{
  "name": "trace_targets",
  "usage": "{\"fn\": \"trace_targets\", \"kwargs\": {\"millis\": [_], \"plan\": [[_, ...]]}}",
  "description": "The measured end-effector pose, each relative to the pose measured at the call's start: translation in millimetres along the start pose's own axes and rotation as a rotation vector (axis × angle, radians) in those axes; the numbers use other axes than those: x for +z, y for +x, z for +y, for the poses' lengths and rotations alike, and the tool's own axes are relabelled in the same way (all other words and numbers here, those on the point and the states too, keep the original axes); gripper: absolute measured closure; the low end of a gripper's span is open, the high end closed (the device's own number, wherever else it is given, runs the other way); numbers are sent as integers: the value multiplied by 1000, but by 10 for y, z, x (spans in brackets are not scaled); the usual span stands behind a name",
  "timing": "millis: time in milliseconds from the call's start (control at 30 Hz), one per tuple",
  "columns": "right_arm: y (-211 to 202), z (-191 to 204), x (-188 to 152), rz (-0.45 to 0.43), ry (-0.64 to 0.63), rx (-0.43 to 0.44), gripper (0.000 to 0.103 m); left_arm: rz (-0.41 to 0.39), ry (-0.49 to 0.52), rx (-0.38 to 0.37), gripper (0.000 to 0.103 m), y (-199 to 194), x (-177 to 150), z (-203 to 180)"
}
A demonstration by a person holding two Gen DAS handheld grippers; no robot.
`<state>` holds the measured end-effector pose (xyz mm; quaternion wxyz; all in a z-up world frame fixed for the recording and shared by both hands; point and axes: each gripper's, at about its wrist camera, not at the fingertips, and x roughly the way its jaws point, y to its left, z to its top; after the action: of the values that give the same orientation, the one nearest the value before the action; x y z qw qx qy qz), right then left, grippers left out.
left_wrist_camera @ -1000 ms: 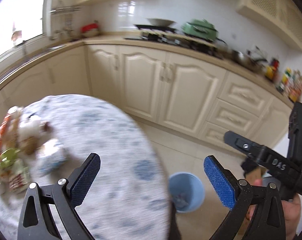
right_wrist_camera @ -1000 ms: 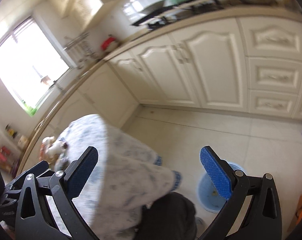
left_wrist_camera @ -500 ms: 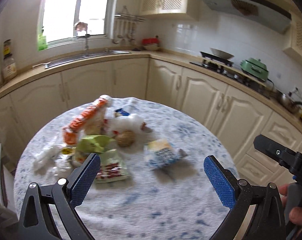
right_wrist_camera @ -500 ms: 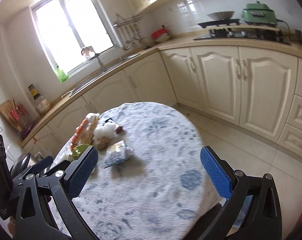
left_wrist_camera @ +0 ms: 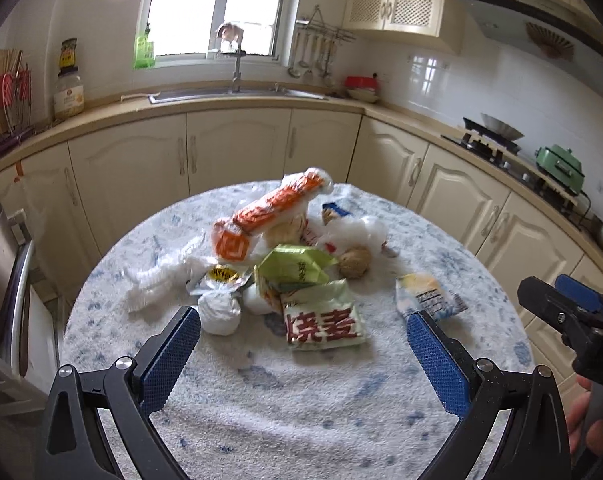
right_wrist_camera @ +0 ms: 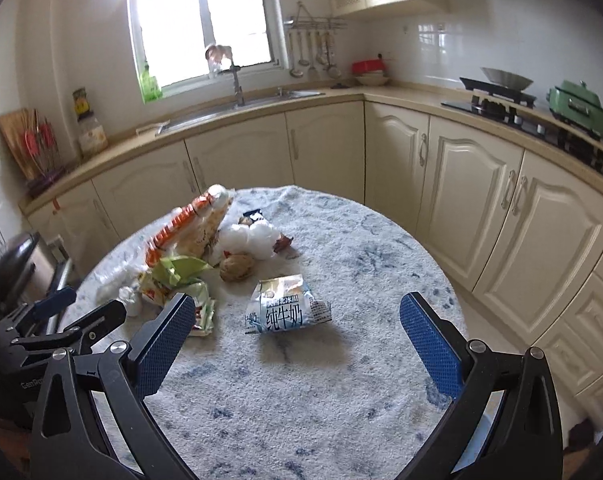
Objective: Collect trash
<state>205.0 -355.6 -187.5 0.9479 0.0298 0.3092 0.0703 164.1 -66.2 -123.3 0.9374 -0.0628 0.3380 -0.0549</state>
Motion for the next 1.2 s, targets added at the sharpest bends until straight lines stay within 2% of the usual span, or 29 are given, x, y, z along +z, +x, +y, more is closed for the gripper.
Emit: {"fn": "trace_targets", "kwargs": {"millis": [233, 433, 533, 600, 667, 700, 800, 1000, 1167, 1200], "plan": [[460, -46, -78, 107, 2, -14, 0, 113, 8, 19, 1, 450, 18, -15], [663, -173, -97, 139, 34, 8, 0, 190, 23, 30, 1, 954, 104, -135], [736, -192, -87, 153, 32, 16, 0, 227, 18, 71, 2, 1212, 164, -153], [791, -183, -80, 162, 27, 22, 0, 238, 19, 91, 6, 1342, 203, -155], [840, -163, -69, 168, 23, 32, 0, 233, 33, 96, 15, 1410, 244, -167], [865, -150, -63, 171, 21, 36, 0, 231, 48, 106, 24, 1430, 256, -179], [955, -121, -59, 188, 20, 41, 0, 220, 70, 100, 35, 1421, 267, -159], [1218, -3, -93, 245, 0, 38, 0, 208, 45, 24, 35, 1331, 176, -15], [1421, 128, -117, 277, -44, 35, 1, 204, 50, 21, 36, 1236, 98, 56], [1443, 136, -123, 281, -49, 36, 9, 203, 48, 17, 36, 1196, 81, 72]]}}
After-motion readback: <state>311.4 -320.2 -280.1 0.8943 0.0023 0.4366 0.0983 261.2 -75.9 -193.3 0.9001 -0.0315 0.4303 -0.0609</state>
